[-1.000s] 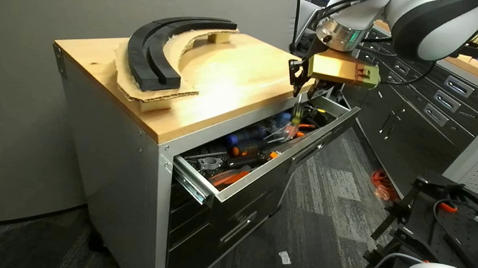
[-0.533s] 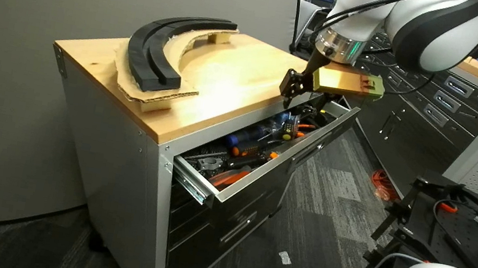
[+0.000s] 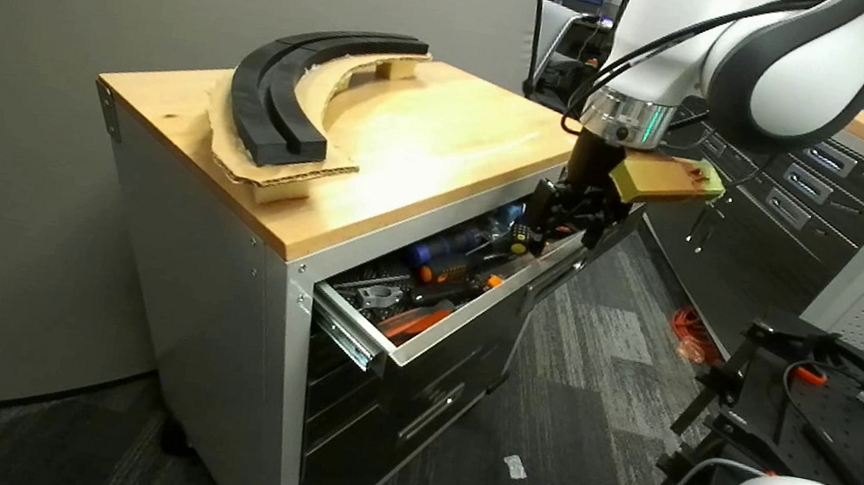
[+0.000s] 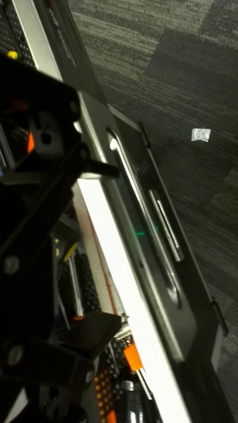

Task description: Put the screwdriver in the topmost drawer then close it

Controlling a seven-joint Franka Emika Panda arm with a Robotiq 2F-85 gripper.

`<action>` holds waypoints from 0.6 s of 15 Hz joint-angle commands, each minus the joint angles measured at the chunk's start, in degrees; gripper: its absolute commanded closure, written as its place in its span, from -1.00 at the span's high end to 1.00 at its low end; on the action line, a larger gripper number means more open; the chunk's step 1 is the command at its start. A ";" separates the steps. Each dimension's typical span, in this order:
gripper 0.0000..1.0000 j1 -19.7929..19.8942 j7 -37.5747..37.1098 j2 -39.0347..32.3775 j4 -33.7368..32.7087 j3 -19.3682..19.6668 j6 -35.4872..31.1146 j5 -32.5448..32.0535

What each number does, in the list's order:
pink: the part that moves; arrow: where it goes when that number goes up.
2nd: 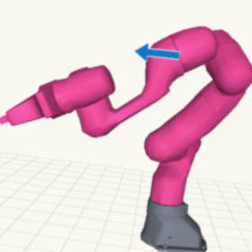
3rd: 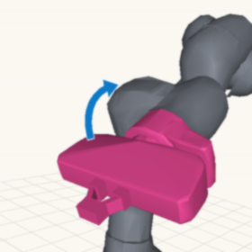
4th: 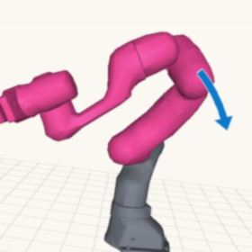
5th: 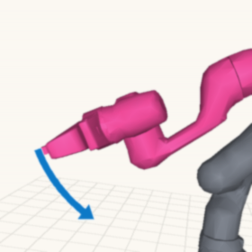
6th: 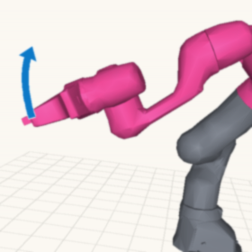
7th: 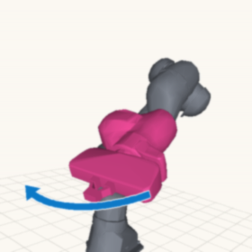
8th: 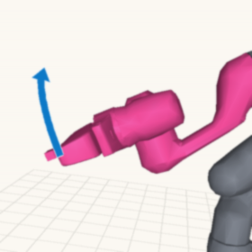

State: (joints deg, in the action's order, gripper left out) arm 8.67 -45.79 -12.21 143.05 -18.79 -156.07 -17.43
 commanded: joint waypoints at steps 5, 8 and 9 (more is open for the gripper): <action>1.00 17.97 31.12 -2.64 -4.46 -14.84 17.42 14.09; 1.00 3.56 39.00 -1.54 -7.44 0.81 29.98 18.26; 0.50 0.51 37.77 -2.33 -8.38 4.02 33.28 15.41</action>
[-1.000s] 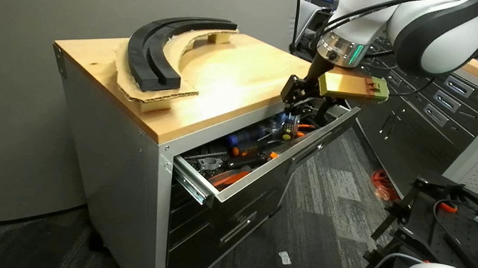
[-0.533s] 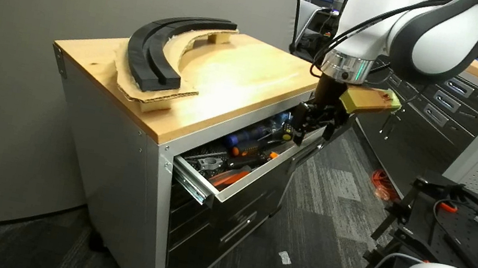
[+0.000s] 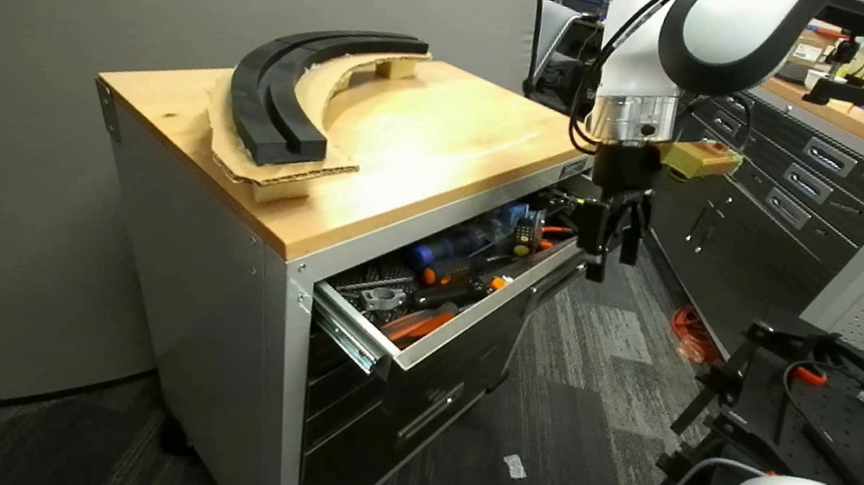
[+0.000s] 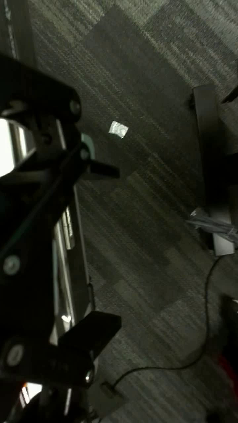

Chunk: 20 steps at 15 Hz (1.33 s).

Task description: Put the screwdriver in the topmost drawer then close it

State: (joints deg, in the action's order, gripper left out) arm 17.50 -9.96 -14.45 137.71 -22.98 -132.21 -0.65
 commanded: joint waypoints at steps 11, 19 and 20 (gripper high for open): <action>-1.00 -28.79 -29.84 -3.31 -3.31 21.32 -5.16 -20.22; -1.00 -30.62 -41.47 -2.03 -4.70 24.38 -17.95 -22.04; -1.00 -30.95 -43.10 -2.70 -5.09 25.20 -20.08 -22.98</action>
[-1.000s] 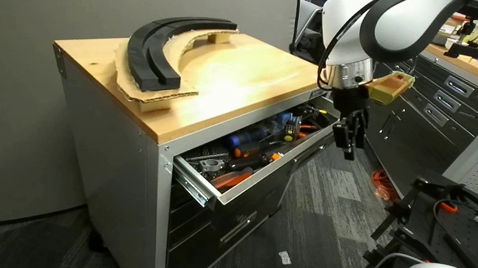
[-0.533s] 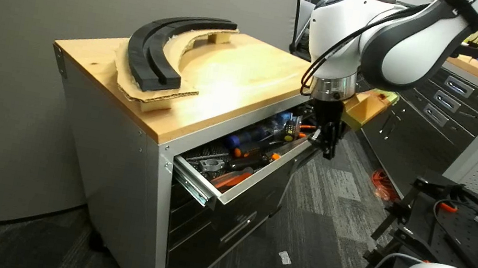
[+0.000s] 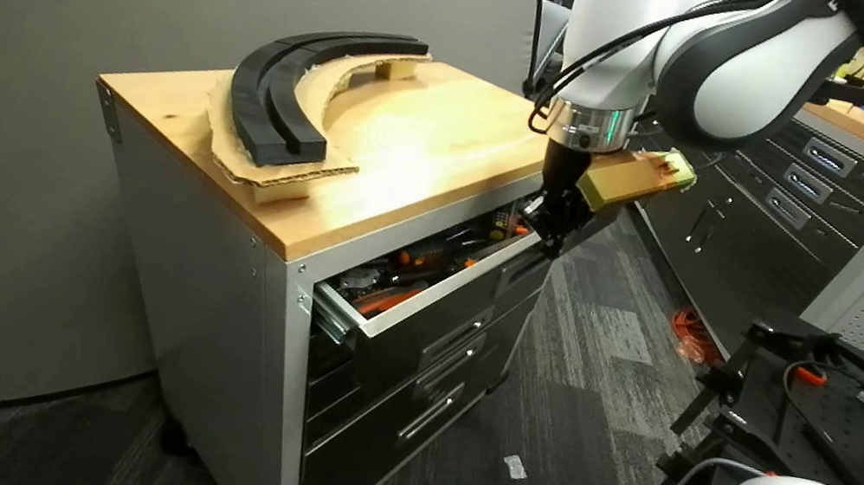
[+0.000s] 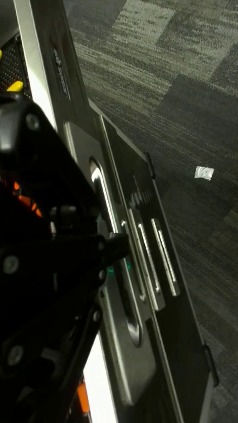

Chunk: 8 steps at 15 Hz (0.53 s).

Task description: Put the screwdriver in the topmost drawer then close it

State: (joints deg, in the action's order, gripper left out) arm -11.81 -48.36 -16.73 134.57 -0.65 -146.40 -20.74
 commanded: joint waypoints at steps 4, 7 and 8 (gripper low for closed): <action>-1.00 -2.94 -9.02 -3.26 -3.50 6.19 -13.19 -5.57; -1.00 -4.85 -10.20 -4.56 -3.78 8.60 -17.60 -5.92; -1.00 -5.82 -10.61 -4.84 -3.83 9.71 -18.64 -6.16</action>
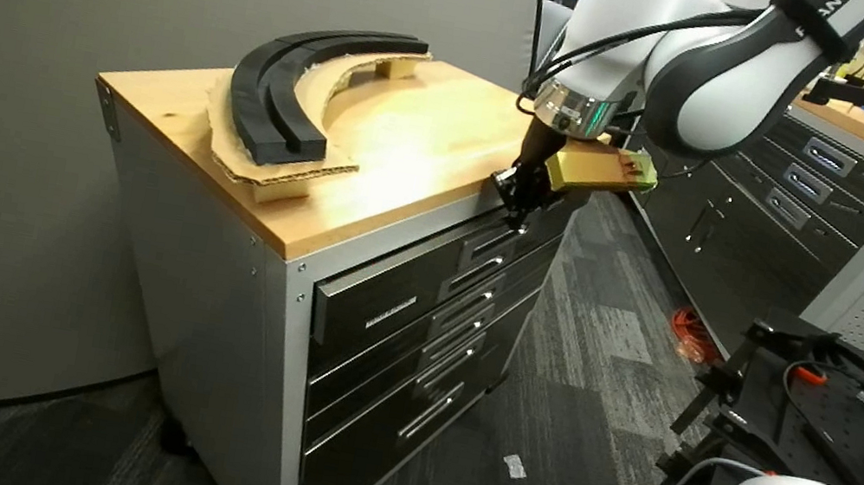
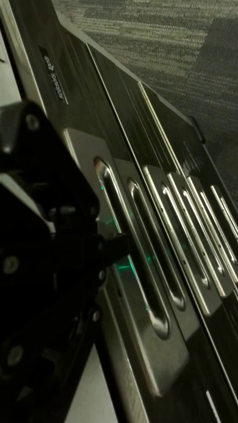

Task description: Put the screwdriver in the topmost drawer then close it

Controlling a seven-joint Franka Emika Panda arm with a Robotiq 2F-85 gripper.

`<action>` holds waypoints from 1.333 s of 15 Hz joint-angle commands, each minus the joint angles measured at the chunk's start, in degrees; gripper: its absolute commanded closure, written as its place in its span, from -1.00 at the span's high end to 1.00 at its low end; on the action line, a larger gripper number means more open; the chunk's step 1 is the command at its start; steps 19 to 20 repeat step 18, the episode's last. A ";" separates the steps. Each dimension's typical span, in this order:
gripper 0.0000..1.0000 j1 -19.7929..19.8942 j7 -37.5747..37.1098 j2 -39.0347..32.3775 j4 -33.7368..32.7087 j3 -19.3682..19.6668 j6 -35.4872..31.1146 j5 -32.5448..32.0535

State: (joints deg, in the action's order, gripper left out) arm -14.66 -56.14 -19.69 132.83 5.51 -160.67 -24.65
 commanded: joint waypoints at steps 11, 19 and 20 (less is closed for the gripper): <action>0.57 1.93 22.80 15.71 -0.18 -4.72 22.95 5.47; 0.89 3.64 29.52 18.09 -3.21 -8.61 31.74 10.27; 0.89 3.64 29.52 18.09 -3.21 -8.61 31.74 10.27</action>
